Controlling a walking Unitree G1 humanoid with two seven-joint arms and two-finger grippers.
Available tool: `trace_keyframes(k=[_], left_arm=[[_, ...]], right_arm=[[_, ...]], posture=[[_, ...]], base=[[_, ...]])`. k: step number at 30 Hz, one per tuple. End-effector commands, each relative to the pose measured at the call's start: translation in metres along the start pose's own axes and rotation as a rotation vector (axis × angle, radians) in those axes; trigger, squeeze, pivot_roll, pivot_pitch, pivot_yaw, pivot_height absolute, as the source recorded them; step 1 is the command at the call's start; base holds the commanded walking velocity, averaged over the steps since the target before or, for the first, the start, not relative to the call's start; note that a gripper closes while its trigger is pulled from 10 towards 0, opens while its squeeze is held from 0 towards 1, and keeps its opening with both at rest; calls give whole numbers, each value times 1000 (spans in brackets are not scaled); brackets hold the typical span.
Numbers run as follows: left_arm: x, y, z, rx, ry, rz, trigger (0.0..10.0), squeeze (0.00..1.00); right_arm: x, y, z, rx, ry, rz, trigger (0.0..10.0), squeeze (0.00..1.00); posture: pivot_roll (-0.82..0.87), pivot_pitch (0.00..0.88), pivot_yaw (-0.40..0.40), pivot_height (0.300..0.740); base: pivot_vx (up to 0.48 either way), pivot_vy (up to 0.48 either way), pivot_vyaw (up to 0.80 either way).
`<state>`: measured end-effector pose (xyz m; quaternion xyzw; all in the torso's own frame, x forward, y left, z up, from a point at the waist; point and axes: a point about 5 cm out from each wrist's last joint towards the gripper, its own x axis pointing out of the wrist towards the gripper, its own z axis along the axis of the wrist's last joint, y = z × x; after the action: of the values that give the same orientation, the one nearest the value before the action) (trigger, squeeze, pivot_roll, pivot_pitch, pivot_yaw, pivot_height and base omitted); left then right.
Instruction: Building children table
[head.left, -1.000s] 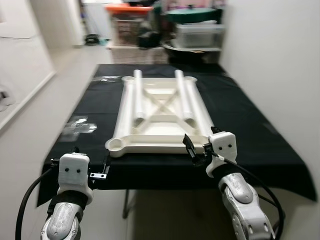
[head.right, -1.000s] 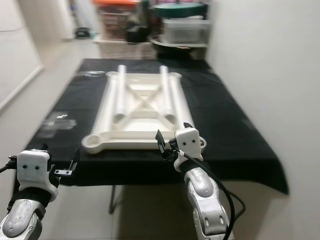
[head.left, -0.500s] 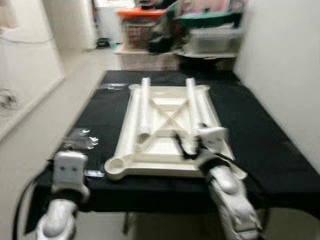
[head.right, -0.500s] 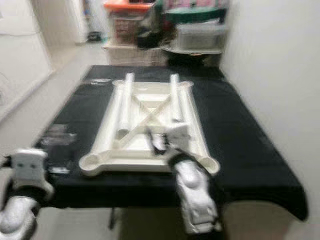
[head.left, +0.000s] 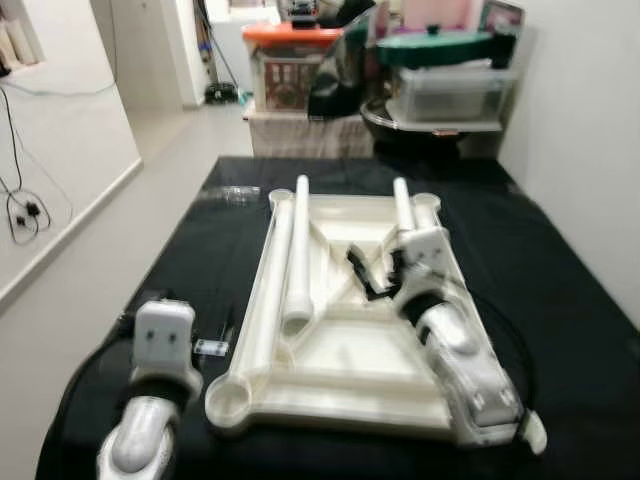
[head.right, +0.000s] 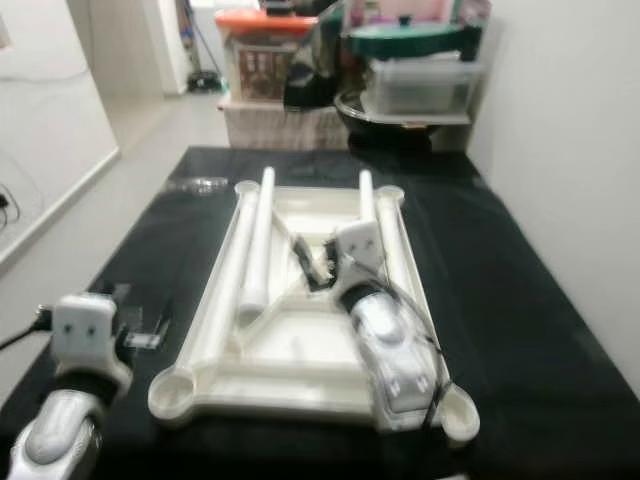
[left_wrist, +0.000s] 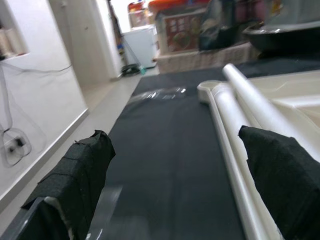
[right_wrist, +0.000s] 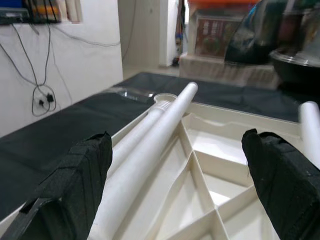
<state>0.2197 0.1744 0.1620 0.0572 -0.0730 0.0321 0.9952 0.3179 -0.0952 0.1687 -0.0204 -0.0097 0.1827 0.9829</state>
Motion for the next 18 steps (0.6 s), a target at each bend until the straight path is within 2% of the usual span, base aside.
trace_keyframes(k=[1, 6, 11, 14, 17, 18], left_arm=[[1, -4, 0, -8, 1, -15, 10000, 0], [1, -4, 0, -2, -4, -13, 10000, 0], [2, -5, -1, 3, 5, -7, 10000, 0], [3, -6, -1, 4, 2, -7, 10000, 0], [3, -6, -1, 4, 0, -7, 10000, 0], [4, -6, -1, 6, -3, -5, 10000, 0]], right_arm=[[-1, -9, -3, -2, 33, -33, 10000, 0], [8, -13, -13, 38, 154, -65, 10000, 0], [17, -17, -12, 38, 205, -82, 10000, 0], [25, -19, -14, -25, 299, -65, 10000, 0], [28, -21, -16, -30, 341, -65, 10000, 0], [30, -26, -17, -34, 376, -85, 10000, 0]], posture=[[15, 0, -32, 740], [23, 0, -35, 740], [25, 0, -37, 740], [26, 0, -44, 740], [31, 0, -49, 740], [35, 0, -59, 740]], base=[[349, 0, 0], [350, 0, 0], [0, 0, 0], [0, 0, 0], [0, 0, 0], [0, 0, 0]])
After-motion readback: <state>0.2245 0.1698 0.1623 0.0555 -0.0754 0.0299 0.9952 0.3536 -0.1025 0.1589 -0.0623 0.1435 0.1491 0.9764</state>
